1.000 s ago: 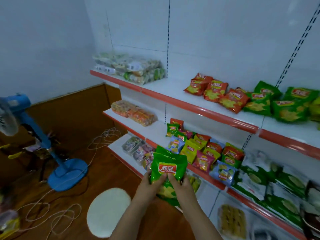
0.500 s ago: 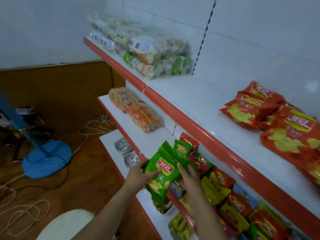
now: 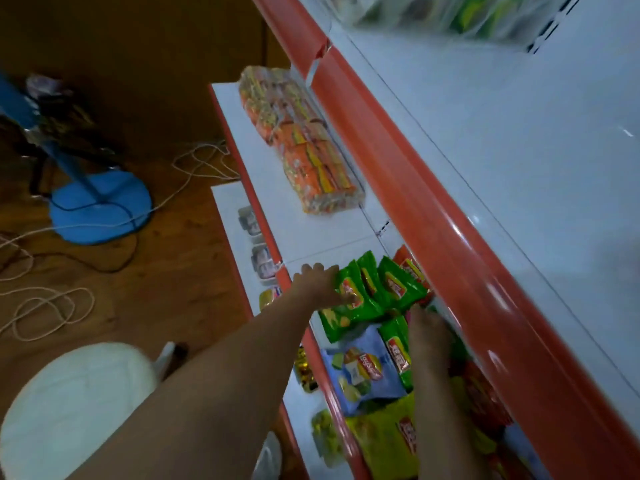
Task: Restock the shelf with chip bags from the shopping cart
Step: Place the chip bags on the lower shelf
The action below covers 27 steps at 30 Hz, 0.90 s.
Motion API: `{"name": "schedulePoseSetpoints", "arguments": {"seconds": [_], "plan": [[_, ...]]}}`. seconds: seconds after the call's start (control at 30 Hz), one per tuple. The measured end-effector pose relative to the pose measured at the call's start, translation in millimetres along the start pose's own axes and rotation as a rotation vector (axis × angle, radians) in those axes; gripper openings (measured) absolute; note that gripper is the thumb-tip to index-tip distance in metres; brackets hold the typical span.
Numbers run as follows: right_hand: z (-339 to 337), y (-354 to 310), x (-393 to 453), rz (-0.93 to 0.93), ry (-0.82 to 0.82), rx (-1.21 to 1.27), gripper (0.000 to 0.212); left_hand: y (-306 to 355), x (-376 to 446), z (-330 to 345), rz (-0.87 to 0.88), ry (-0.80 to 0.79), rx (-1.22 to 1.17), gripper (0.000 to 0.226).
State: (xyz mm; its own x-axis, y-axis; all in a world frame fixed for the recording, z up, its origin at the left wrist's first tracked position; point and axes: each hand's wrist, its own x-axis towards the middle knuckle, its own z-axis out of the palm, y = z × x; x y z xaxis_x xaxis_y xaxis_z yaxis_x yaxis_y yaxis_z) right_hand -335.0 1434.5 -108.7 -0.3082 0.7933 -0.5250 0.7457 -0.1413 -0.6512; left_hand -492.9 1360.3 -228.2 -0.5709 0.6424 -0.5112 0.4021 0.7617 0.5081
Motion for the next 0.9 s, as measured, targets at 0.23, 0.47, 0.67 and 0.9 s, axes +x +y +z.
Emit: {"name": "schedulePoseSetpoints", "arguments": {"seconds": [0.23,0.47,0.67,0.9], "plan": [[44,14,-52,-0.143,-0.029,-0.051,0.035,-46,-111,-9,-0.047,0.149,-0.103,0.079],[135,17,-238,-0.343,-0.255,-0.156,0.055,-185,-324,0,-0.245,0.339,-0.237,0.073],[253,71,-459,-0.588,-0.596,-0.359,0.045,-341,-577,22,-0.437,0.620,-0.433,0.067],[338,189,-701,-0.891,-1.100,-0.587,0.049,-414,-886,129,-0.966,1.124,-0.679,0.052]]}}
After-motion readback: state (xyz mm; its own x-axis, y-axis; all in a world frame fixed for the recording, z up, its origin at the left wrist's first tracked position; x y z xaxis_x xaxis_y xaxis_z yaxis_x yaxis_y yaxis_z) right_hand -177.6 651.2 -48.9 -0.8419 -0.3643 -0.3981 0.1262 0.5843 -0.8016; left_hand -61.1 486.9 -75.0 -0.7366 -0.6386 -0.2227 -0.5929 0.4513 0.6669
